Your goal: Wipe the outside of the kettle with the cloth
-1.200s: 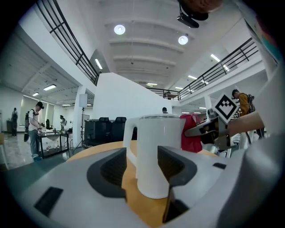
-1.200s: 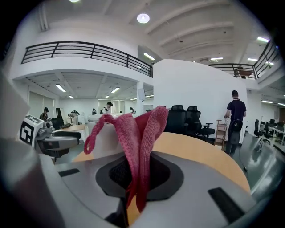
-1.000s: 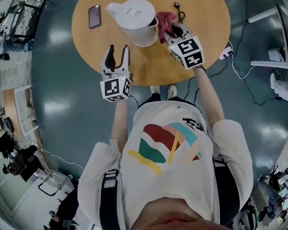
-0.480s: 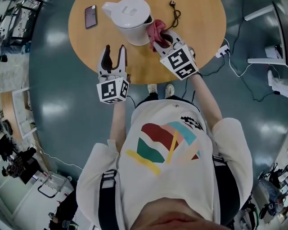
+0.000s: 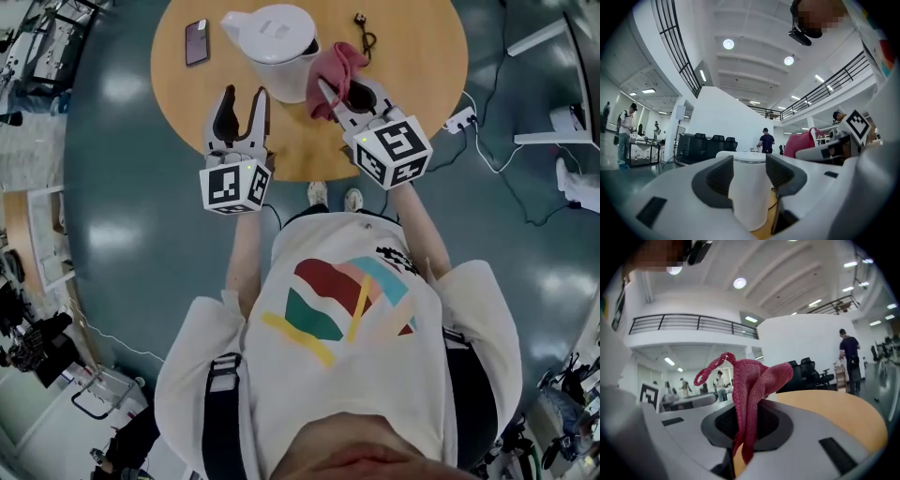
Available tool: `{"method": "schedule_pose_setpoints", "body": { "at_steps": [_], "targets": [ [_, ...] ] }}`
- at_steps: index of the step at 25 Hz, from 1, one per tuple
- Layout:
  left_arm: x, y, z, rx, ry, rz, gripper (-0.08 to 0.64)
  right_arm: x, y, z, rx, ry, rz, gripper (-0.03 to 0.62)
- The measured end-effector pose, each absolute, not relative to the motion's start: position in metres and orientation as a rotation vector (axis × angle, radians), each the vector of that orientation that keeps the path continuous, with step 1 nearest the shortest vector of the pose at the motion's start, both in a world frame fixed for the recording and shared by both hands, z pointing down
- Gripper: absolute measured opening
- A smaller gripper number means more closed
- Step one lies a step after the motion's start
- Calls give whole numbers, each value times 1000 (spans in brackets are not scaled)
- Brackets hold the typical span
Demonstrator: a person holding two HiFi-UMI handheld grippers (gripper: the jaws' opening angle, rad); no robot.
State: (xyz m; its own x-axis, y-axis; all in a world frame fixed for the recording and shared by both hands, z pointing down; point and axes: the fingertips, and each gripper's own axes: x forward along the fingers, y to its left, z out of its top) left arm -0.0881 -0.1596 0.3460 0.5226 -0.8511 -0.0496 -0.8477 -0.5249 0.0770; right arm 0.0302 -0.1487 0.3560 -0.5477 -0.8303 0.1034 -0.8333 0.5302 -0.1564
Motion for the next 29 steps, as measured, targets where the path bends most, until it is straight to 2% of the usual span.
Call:
{"method": "schedule_pose_setpoints", "body": {
  "at_steps": [1,2,4,11,29],
  "targets": [
    [-86,-158,343,2710,-1508,-130,259,41,-149,348,1563,-2764,353,38],
    [-85,-156,340,2726,-1519,-131,217,52,-148,340,1628,-2781,384,38],
    [-81,-149,329,2777,-1566,-120,43,68,-144,330,1714,-2771,353,38],
    [-65,-145,312,2803,-1534,-152,43,89,-131,322,1804,-2667,245,38],
    [-58,-128,263,2864,-1533,-286,43,77,-112,312,1729,-2613,61,38]
  ]
}}
